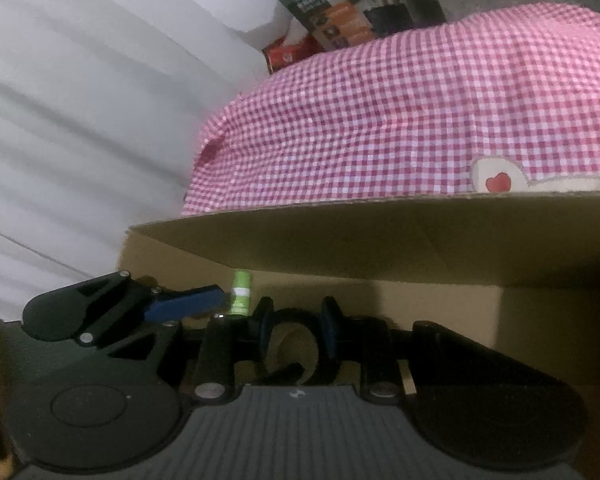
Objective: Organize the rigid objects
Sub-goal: 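Carry the tape roll into the box and open the right gripper, then move the right gripper to the gold-lidded jar and grasp it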
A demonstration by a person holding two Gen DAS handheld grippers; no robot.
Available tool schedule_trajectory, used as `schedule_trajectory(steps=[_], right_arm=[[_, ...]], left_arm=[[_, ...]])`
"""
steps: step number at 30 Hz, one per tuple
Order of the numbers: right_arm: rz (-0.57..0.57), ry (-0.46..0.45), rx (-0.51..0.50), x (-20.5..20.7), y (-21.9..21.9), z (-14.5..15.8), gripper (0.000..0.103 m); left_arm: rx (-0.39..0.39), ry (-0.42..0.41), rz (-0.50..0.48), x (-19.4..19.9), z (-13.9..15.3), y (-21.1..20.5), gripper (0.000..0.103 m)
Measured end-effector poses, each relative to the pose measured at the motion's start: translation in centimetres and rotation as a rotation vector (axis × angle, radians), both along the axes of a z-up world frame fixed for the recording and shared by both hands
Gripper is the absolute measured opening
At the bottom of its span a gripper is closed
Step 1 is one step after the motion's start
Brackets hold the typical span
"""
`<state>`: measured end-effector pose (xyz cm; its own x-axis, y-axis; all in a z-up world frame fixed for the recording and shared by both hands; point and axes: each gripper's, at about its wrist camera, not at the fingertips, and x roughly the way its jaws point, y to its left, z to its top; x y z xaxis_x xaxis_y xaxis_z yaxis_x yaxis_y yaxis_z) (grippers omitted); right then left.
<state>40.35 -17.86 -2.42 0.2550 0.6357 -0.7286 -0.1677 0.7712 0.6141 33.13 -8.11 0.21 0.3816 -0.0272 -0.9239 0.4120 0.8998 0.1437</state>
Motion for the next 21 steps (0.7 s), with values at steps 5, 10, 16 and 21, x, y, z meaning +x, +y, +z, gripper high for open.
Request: schedule_trajectory(steps=[5, 10, 16, 21], right_arm=[[-0.030, -0.075, 0.043, -2.6, -1.9, 3.5, 0.028], [-0.058, -0.194, 0.090, -7.7, -4.7, 8.0, 0.028], [-0.088, -0.317, 0.122, -16.8, -8.9, 12.1, 0.055], [-0.120, -0.387, 0.142, -24.7, -11.7, 12.8, 0.066]], left_arm=[[-0.060, -0.072, -0.002, -2.6, 3.5, 0.5, 0.081], [-0.116, -0.181, -0.030, -7.2, 7.5, 0.9, 0.088], [-0.142, -0.275, -0.080, -14.0, 9.9, 1.5, 0.097], [-0.237, -0.291, -0.072, -19.0, 9.3, 2.5, 0.100]])
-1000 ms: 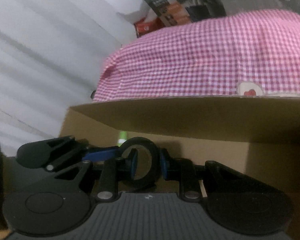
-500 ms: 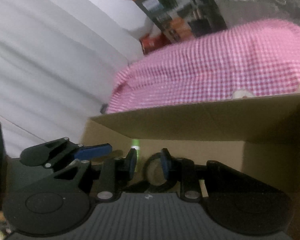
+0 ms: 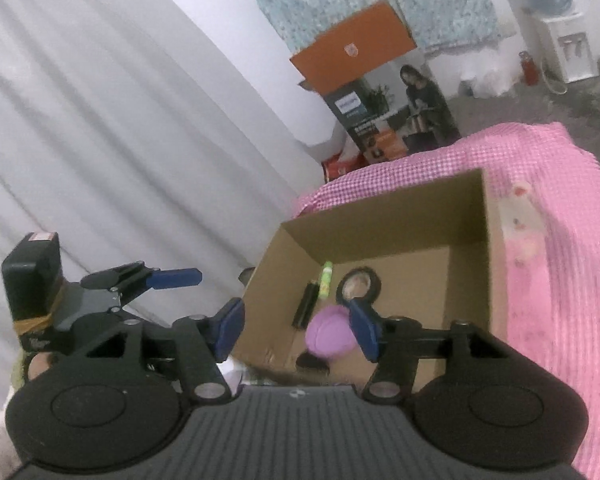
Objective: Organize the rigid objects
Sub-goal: 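Move the right gripper to the gold-lidded jar and grasp it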
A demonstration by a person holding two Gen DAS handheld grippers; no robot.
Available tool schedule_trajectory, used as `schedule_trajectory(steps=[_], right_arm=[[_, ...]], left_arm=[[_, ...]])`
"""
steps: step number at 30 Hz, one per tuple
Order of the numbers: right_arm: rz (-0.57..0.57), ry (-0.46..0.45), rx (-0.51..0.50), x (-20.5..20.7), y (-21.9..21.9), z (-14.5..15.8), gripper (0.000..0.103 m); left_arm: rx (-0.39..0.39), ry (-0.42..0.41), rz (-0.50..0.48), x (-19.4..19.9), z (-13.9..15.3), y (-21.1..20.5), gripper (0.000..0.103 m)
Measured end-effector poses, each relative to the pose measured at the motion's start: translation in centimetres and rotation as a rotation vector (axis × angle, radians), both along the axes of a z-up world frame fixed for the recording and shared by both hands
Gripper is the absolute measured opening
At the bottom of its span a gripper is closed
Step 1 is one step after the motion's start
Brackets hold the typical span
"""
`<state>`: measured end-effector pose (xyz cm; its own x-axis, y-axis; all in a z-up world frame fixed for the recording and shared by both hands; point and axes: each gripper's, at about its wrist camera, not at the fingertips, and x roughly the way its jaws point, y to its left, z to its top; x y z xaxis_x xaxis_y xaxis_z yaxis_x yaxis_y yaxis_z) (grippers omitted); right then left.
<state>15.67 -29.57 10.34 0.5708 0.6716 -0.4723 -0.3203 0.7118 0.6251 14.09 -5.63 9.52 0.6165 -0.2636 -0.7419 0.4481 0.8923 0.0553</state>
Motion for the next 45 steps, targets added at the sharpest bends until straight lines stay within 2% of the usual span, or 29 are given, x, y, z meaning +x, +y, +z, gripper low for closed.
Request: schedule_trajectory(steps=[3, 7, 10, 14, 17, 20, 24, 28, 36, 41, 45], right_arm=[[-0.025, -0.006, 0.031, -3.8, -1.2, -1.0, 0.073], [-0.050, 0.043, 0.059, -7.3, -1.8, -3.9, 0.073], [-0.065, 0.095, 0.078, -8.3, -1.6, -6.3, 0.073], [-0.092, 0.155, 0.111, -7.4, -1.2, -9.1, 0.073], [-0.123, 0.174, 0.095, -6.6, -0.8, -10.6, 0.073], [-0.140, 0.194, 0.086, -6.2, -0.9, -11.6, 0.070], [-0.145, 0.227, 0.078, -4.5, -0.8, -13.2, 0.064], [-0.139, 0.258, 0.078, -2.6, -0.6, -14.3, 0.062], [-0.101, 0.299, 0.075, 0.7, 0.5, -16.1, 0.053], [-0.076, 0.305, 0.078, 0.8, 1.3, -16.3, 0.053], [-0.084, 0.314, 0.076, 0.0, 0.6, -16.1, 0.053]], left_arm=[[-0.079, 0.021, 0.004, -2.7, -1.4, 0.5, 0.100], [-0.152, 0.023, -0.036, -5.7, -4.0, 0.2, 0.100], [-0.157, 0.015, -0.060, -6.9, -6.1, -1.0, 0.101], [-0.157, 0.018, -0.086, -7.2, -8.8, -2.8, 0.100], [-0.124, 0.008, -0.112, -7.2, -10.3, -4.3, 0.099], [-0.082, -0.016, -0.149, -7.7, -11.2, -5.5, 0.097], [-0.074, 0.001, -0.186, -7.3, -12.1, -6.5, 0.093], [-0.045, 0.024, -0.189, -6.3, -12.8, -7.1, 0.091], [-0.040, 0.071, -0.189, -4.8, -13.4, -7.8, 0.087], [-0.055, 0.080, -0.201, -5.0, -13.3, -8.0, 0.087], [-0.071, 0.088, -0.248, -5.2, -13.2, -8.2, 0.087]])
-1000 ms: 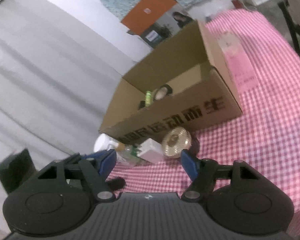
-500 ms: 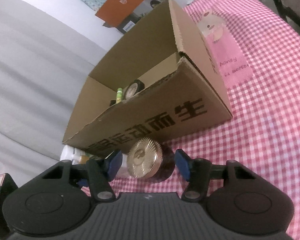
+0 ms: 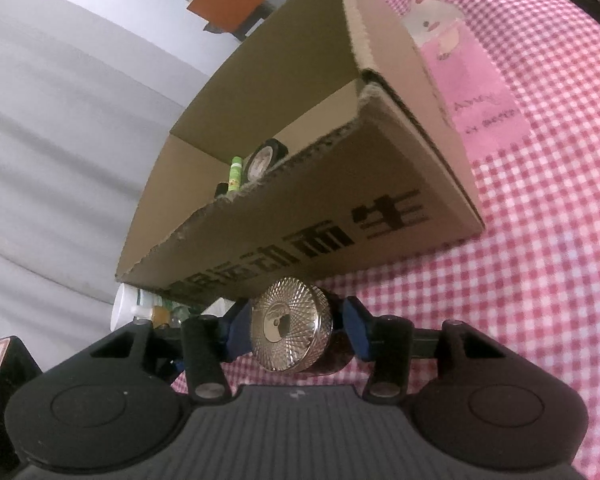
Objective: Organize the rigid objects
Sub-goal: 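Move the right gripper to the gold-lidded jar and grasp it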
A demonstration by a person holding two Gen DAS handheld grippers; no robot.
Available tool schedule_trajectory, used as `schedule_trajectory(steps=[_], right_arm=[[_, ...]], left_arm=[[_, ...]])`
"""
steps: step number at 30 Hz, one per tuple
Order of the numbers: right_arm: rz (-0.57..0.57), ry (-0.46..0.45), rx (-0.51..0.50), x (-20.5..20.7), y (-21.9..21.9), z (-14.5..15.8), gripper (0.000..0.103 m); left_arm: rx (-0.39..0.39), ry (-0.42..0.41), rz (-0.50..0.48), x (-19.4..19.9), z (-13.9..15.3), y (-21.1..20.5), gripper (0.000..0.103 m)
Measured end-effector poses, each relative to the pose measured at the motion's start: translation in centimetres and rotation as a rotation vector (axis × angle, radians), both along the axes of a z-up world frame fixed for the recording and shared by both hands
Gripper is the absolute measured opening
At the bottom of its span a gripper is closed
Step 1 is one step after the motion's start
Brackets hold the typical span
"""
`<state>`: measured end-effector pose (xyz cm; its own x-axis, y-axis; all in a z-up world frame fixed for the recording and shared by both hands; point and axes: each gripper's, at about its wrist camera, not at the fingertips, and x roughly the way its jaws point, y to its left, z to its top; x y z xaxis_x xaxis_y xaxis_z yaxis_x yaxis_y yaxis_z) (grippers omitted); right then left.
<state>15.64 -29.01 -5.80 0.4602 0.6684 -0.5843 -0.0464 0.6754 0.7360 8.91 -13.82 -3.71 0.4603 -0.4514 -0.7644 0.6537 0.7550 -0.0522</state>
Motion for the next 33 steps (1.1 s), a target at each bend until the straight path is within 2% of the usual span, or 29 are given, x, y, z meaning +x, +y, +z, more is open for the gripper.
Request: schedule_trajectory(steps=[8, 17, 28, 31, 33], right_arm=[[-0.030, 0.024, -0.012, -3.3, -1.9, 0.3, 0.053], [-0.086, 0.029, 0.012, -5.5, -4.3, 0.2, 0.053], [-0.067, 0.043, 0.008, -5.7, -3.6, -0.4, 0.053], [-0.067, 0.050, 0.010, -5.6, -3.3, -0.6, 0.052], [-0.070, 0.049, 0.012, -5.6, -3.0, -0.7, 0.051]], left_arm=[[-0.016, 0.045, -0.099, -2.4, 0.0, -0.3, 0.087], [0.064, -0.040, -0.077, -2.3, 0.0, -1.2, 0.086], [0.146, -0.051, -0.068, -1.1, -1.4, -2.5, 0.065], [0.144, -0.045, -0.057, -1.0, -1.3, -2.3, 0.058], [0.143, -0.041, -0.054, -1.0, -1.2, -2.4, 0.057]])
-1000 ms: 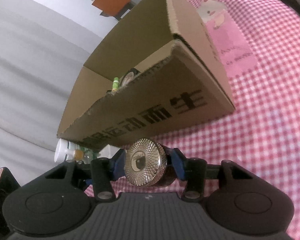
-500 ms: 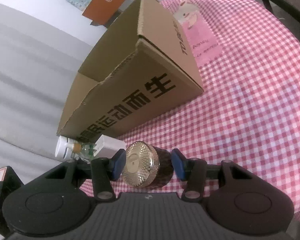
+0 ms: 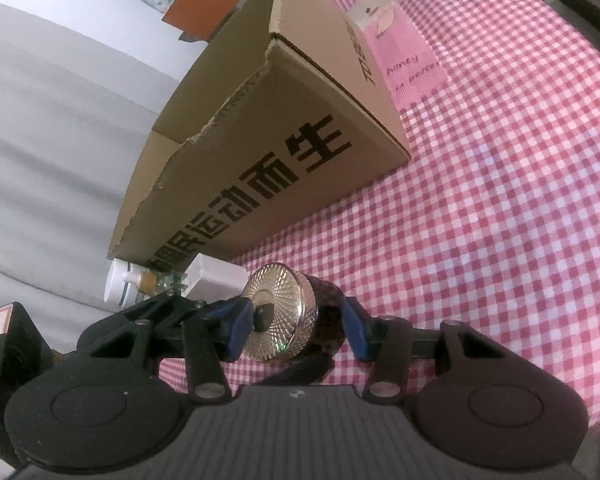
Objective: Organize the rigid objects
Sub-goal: 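Move the right gripper to the gold-lidded jar and grasp it, then carry the gold-lidded jar into the box and open the right gripper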
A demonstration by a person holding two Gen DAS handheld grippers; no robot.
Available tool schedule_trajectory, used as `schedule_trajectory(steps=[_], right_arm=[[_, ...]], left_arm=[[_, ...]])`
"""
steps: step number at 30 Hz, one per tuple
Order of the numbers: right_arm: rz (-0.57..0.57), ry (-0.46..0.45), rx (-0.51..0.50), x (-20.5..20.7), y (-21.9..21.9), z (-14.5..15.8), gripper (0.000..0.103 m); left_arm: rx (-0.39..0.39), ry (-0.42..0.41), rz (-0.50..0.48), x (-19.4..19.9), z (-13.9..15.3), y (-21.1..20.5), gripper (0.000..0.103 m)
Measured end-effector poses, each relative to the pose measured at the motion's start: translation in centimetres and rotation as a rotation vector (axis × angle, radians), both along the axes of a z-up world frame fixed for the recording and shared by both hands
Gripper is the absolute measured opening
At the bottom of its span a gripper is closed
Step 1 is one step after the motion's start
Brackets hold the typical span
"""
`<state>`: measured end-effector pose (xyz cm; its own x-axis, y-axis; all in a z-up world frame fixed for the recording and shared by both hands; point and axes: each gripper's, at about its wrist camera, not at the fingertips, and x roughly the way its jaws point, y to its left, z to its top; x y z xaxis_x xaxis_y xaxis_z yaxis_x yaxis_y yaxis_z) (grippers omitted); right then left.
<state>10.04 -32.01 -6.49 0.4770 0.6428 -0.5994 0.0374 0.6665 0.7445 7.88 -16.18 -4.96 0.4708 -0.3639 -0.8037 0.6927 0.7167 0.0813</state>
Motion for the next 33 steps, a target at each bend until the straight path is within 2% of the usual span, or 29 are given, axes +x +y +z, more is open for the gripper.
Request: schedule_trajectory(steps=[12, 16, 19, 25, 30, 33], right_arm=[[-0.008, -0.014, -0.025, 0.2, 1.4, 0.5, 0.047], [0.003, -0.029, -0.037, 0.2, 2.0, 1.4, 0.047], [0.018, -0.067, -0.053, 0.2, 2.6, 3.0, 0.047], [0.072, -0.195, -0.087, 0.9, 4.0, 8.3, 0.047], [0.129, -0.291, -0.117, 4.0, 5.0, 12.9, 0.047], [0.160, -0.300, -0.127, 7.1, 5.5, 14.6, 0.047]], left_arm=[[0.001, 0.001, 0.032, -0.3, 0.2, -0.1, 0.055], [-0.017, -0.013, 0.046, -0.8, 1.3, 0.5, 0.055], [-0.033, -0.047, 0.059, -1.2, 2.9, 1.0, 0.055], [-0.071, -0.141, 0.101, -0.7, 7.9, 2.5, 0.055], [-0.086, -0.180, 0.145, 2.5, 11.4, 3.2, 0.055], [-0.094, -0.146, 0.192, 5.8, 12.3, 3.3, 0.055]])
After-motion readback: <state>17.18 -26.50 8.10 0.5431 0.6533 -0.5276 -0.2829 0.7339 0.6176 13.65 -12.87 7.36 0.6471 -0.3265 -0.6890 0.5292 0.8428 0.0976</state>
